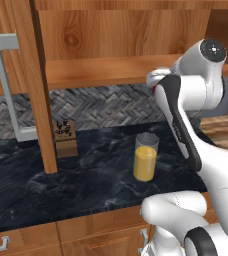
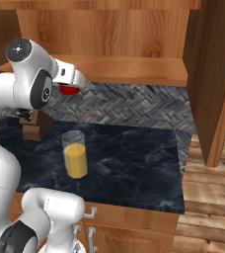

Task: There is a tray on the dining counter. Grab the cup, mug, and pitcher and place them on the tray. The pitcher may be placed next to the tray if it cannot fit the tray.

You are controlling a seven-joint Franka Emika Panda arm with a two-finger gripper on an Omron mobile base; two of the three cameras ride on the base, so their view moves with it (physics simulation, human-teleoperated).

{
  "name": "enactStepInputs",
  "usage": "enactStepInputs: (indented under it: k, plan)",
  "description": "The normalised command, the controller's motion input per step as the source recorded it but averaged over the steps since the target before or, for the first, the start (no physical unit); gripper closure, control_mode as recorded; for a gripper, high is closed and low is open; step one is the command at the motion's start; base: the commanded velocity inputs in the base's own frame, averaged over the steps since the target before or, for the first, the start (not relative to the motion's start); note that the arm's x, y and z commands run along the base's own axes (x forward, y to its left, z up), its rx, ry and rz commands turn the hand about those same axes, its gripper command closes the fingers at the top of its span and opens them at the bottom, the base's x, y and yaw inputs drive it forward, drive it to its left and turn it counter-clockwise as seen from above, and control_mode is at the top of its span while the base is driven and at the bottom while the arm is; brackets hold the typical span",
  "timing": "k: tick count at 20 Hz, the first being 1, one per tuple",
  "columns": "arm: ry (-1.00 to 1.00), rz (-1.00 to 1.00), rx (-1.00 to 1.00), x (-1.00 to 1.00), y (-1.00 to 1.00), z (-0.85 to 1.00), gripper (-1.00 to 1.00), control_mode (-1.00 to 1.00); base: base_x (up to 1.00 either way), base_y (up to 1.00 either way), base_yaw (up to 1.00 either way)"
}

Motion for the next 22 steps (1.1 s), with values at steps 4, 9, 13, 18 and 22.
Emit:
enactStepInputs:
  k: [4, 9, 13, 18, 22]
  plan:
    - [0.10, 0.04, 0.00, -0.42, 0.13, 0.00, 1.00, -1.00, 0.00, 0.00, 0.00]
    - [0.01, 0.10, 0.00, -0.43, 0.19, -0.08, 1.00, -1.00, 0.00, 0.00, 0.00]
    - [0.06, 0.05, 0.00, -0.22, 0.24, -0.02, 1.00, -1.00, 0.00, 0.00, 0.00]
    - [0.08, 0.01, 0.00, -0.01, 0.14, -0.01, 1.00, -1.00, 0.00, 0.00, 0.00]
    - [0.00, 0.00, 0.00, 0.00, 0.00, 0.00, 1.00, 1.00, -0.54, 0.00, 0.07]
